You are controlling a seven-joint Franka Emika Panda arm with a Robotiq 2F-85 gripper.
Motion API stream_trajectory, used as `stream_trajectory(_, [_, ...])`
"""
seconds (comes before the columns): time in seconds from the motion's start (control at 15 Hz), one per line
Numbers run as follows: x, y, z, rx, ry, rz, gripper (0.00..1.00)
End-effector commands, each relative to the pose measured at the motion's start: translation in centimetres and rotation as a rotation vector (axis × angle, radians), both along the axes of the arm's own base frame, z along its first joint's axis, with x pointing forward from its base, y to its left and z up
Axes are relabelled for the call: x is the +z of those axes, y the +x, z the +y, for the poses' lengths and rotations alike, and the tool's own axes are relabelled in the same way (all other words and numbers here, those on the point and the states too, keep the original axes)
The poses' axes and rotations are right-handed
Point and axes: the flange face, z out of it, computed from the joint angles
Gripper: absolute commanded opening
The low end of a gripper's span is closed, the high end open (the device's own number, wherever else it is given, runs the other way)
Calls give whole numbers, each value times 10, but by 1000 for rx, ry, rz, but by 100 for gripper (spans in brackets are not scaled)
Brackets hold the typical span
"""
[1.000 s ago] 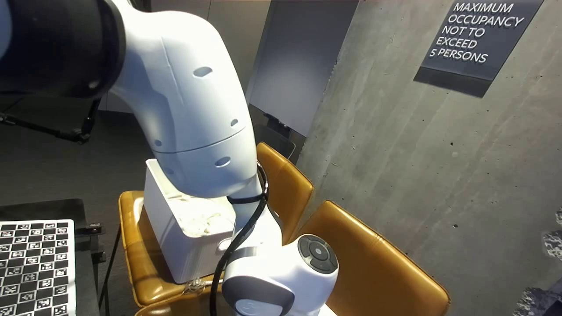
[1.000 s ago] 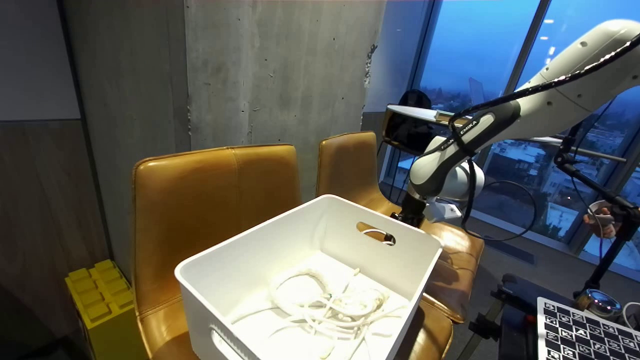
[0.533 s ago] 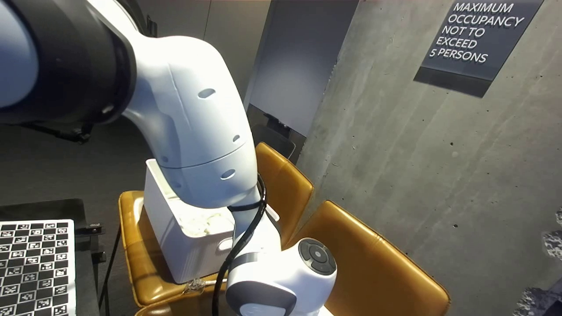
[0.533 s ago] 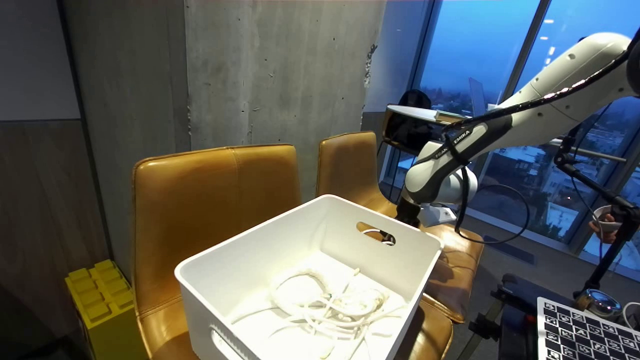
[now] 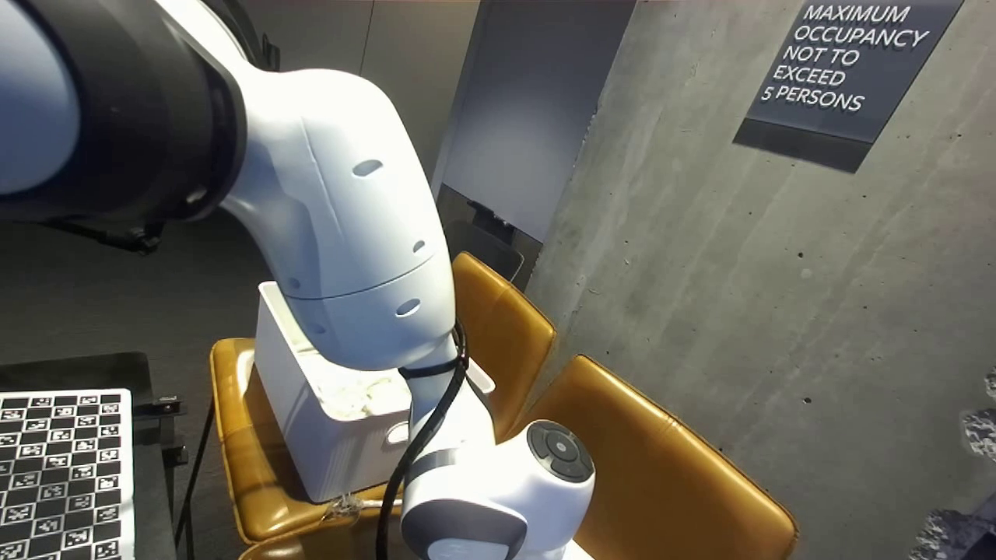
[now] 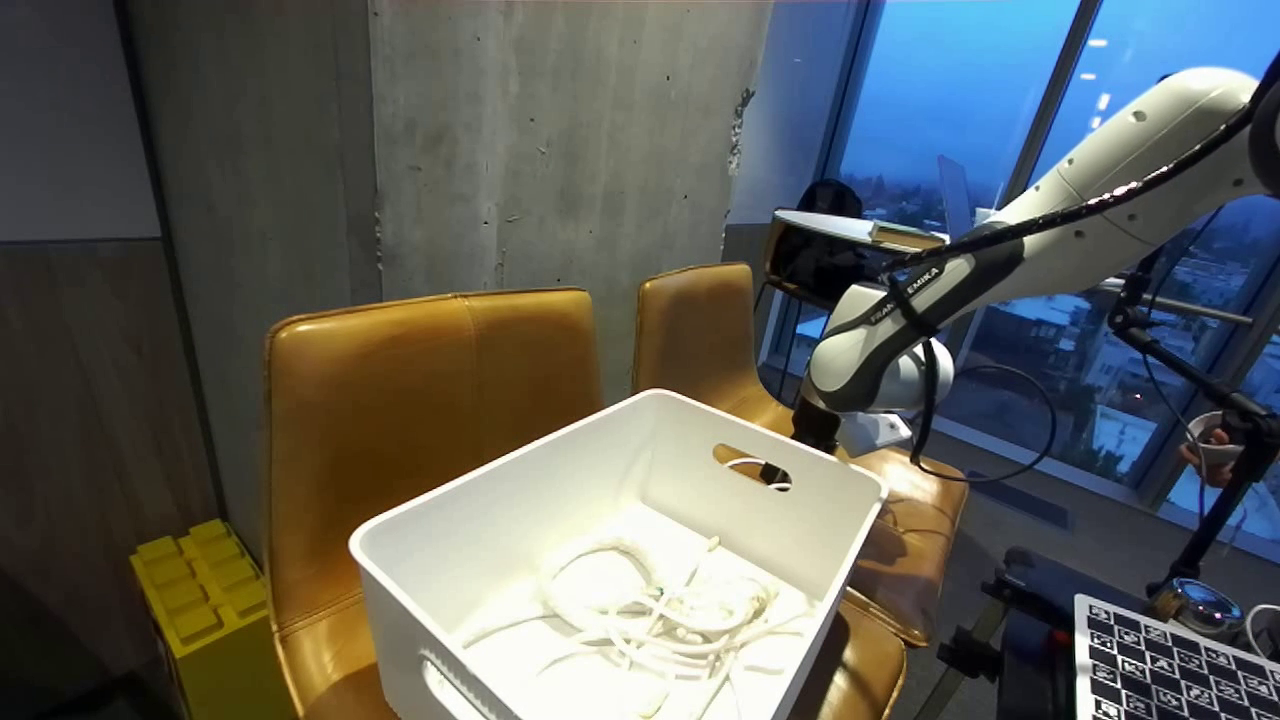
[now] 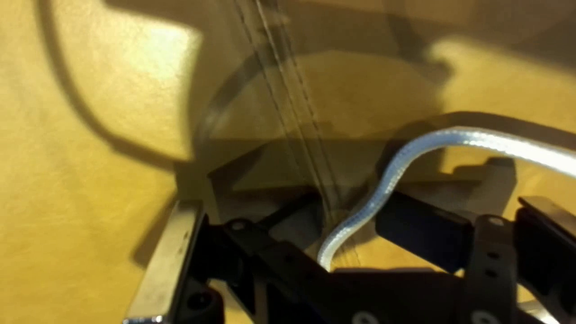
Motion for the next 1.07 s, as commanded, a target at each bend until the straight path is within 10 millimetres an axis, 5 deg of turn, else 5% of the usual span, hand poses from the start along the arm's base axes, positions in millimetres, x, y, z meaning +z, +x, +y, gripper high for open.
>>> stream_trajectory(0.0, [-19,-2,-1,4,-12,37,7])
stream_trajectory(0.13, [-22,-4,-4,7,-21,42,0])
stream_trajectory(0.67, [-16,-1,-5,1,-36,44,0])
stream_trajectory(1.0, [60,20,35,41,-69,-1,0])
